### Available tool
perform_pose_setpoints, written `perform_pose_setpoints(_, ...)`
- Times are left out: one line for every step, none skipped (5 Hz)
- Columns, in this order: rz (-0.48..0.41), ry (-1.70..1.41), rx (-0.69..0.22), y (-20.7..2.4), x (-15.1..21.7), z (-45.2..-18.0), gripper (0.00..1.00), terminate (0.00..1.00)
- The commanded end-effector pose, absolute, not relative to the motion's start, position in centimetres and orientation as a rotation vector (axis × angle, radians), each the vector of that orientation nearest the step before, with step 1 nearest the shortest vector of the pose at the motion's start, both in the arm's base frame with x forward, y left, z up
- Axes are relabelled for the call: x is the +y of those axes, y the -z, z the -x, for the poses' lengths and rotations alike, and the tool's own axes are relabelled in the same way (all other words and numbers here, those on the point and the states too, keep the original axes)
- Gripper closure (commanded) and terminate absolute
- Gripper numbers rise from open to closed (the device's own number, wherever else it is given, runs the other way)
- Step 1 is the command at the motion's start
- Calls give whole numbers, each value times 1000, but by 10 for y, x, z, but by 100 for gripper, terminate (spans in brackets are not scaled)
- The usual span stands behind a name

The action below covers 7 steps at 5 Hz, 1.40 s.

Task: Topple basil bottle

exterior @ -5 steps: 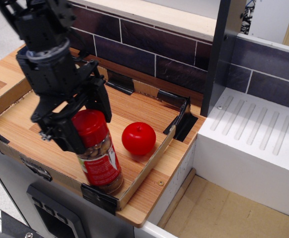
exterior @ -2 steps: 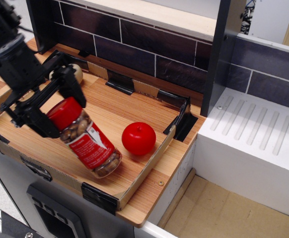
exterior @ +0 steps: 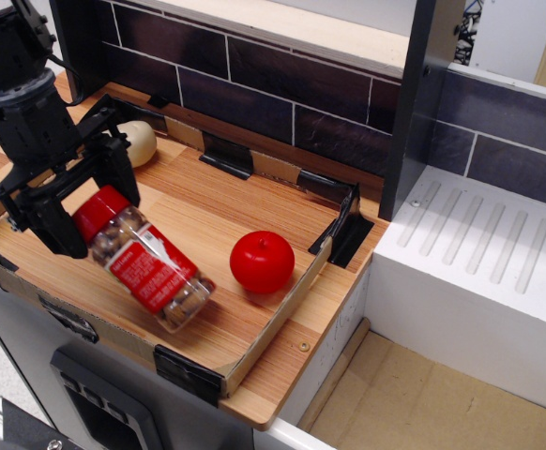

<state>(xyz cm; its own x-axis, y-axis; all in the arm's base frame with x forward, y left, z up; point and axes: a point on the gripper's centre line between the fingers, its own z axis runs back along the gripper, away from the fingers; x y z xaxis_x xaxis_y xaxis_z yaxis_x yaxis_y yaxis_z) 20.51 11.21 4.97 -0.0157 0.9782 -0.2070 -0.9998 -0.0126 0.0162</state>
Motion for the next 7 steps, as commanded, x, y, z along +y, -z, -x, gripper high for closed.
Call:
perform_pose_setpoints(1,-1616,-33,-46,146,-222,100,0)
perform_pose_setpoints(-75,-1610,-121,-38,153,-223,100,0)
perform_pose_setpoints(-126,-1599,-123,-40,158,-224,0,0)
perform_pose_setpoints(-143,-1595,-99,-42,160,-224,0,0)
perform_pose_setpoints(-146,-1593,-79,-53,156,-219,0,0)
perform_pose_setpoints(-93,-1598,-9,-79,152,-213,0,0)
perform_pose_setpoints(-37,-1592,9,-101,146,-212,0,0)
